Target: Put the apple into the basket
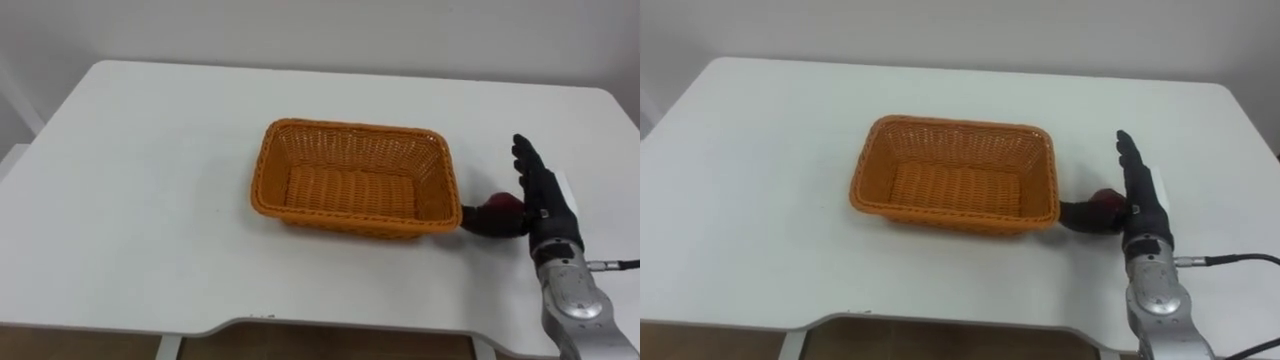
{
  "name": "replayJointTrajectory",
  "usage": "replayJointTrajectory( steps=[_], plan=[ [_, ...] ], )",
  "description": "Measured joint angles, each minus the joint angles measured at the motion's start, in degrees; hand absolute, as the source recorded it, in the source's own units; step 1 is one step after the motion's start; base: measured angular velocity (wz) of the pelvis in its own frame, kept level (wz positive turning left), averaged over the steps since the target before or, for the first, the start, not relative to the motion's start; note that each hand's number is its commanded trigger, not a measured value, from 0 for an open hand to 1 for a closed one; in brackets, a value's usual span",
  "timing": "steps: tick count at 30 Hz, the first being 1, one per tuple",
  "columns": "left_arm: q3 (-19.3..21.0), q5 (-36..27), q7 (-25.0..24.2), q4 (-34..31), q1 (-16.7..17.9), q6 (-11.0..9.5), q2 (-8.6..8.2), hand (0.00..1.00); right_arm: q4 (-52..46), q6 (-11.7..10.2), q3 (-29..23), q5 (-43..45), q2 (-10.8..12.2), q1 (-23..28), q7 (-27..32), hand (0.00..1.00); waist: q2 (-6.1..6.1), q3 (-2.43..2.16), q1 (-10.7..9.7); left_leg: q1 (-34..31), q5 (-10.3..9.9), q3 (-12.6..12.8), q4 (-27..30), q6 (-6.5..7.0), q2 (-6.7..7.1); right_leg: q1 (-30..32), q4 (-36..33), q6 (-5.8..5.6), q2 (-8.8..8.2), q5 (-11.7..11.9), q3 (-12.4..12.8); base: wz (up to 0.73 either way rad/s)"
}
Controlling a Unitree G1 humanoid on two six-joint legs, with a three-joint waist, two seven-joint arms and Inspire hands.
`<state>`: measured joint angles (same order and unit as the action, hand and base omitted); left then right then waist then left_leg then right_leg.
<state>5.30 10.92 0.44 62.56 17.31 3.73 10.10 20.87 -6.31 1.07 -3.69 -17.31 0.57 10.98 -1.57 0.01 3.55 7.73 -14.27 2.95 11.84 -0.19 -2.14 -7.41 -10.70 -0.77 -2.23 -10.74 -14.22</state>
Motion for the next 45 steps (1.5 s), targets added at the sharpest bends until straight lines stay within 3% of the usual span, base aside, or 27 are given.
replayJointTrajectory(
  steps=[19, 20, 21, 22, 23, 27, 31, 37, 45],
  plan=[
    [0.0, 0.0, -0.1, 0.1, -0.2, 1.0, -0.01, 0.00, 1.3, 0.1, -0.1, 2.4, 0.0, 0.0, -1.2, 0.00, -0.50, 0.08, -0.2, -0.1, 0.0, -0.1, 0.5, 0.01, 0.29, -0.4, 0.2, -0.04, -0.23, 0.0, -0.1, 0.01],
    [0.0, 0.0, -0.1, 0.2, -0.2, 1.0, -0.01, 0.00, 1.6, 0.0, -0.1, 2.4, 0.0, 0.0, -1.2, 0.31, -0.55, 0.09, -0.2, -0.1, 0.0, -0.1, 0.5, 0.01, 0.29, -0.4, 0.2, -0.04, -0.23, 0.0, -0.1, 0.00],
    [0.0, 0.0, -0.1, 0.4, -0.2, 1.0, -0.01, 0.00, 2.3, -0.2, -0.1, 2.4, 0.0, 0.0, -1.1, 0.41, -0.68, 0.05, -0.3, 0.0, 0.0, -0.1, 0.5, 0.01, 0.29, -0.5, 0.2, -0.04, -0.24, 0.0, -0.1, 0.00],
    [0.0, -0.1, -0.1, 0.5, -0.2, 1.0, 0.02, 0.00, 3.2, -0.5, -0.2, 2.3, 0.0, 0.0, -0.9, 0.90, -0.93, 0.01, -0.3, 0.0, 0.0, -0.1, 0.5, 0.01, 0.29, -0.5, 0.2, -0.04, -0.27, 0.0, -0.1, 0.00],
    [0.0, -0.1, -0.1, 0.6, -0.2, 1.0, 0.04, 0.00, 3.5, -0.5, -0.2, 2.3, 0.0, 0.0, -0.6, 1.00, -1.03, 0.04, -0.3, 0.1, 0.0, -0.1, 0.5, 0.01, 0.29, -0.6, 0.2, -0.04, -0.27, 0.0, -0.1, 0.00],
    [0.0, -0.1, -0.1, 0.6, -0.3, 1.1, 0.04, 0.00, 8.4, 0.3, -0.2, 2.3, 0.0, 0.4, 0.1, 1.00, -1.28, 0.06, -0.3, 0.2, 0.0, 0.0, 0.6, 0.01, 0.28, -0.7, 0.1, -0.05, -0.29, 0.0, 0.0, 0.00],
    [-1.3, -0.1, 0.0, 0.2, -0.3, 1.1, 0.24, 0.00, 10.1, -1.3, -1.8, 2.1, 0.0, -0.1, 1.4, 1.00, -0.88, -0.03, -0.8, 0.4, 0.0, 0.0, 0.4, 0.01, 0.24, -0.8, 0.1, -0.06, -0.23, 0.0, 0.0, 0.00],
    [-2.1, -0.1, 0.0, 0.2, -0.3, 1.0, 0.23, 0.00, 10.6, -1.8, -3.5, 2.4, 0.0, -0.2, 2.2, 1.00, -0.23, -0.39, -0.9, 0.6, 0.0, 0.1, 0.0, 0.01, 0.22, -0.8, 0.2, -0.06, -0.18, 0.0, 0.1, 0.00],
    [-2.2, -0.1, 0.0, -0.8, -0.2, 0.6, 0.24, 0.00, 10.4, -1.9, -3.2, 3.0, 0.1, -0.1, 2.2, 1.00, -0.22, -0.30, -1.3, 0.9, 0.0, 0.1, -0.1, 0.01, 0.21, -1.0, 0.1, -0.07, -0.21, 0.0, 0.0, 0.00]
  ],
)
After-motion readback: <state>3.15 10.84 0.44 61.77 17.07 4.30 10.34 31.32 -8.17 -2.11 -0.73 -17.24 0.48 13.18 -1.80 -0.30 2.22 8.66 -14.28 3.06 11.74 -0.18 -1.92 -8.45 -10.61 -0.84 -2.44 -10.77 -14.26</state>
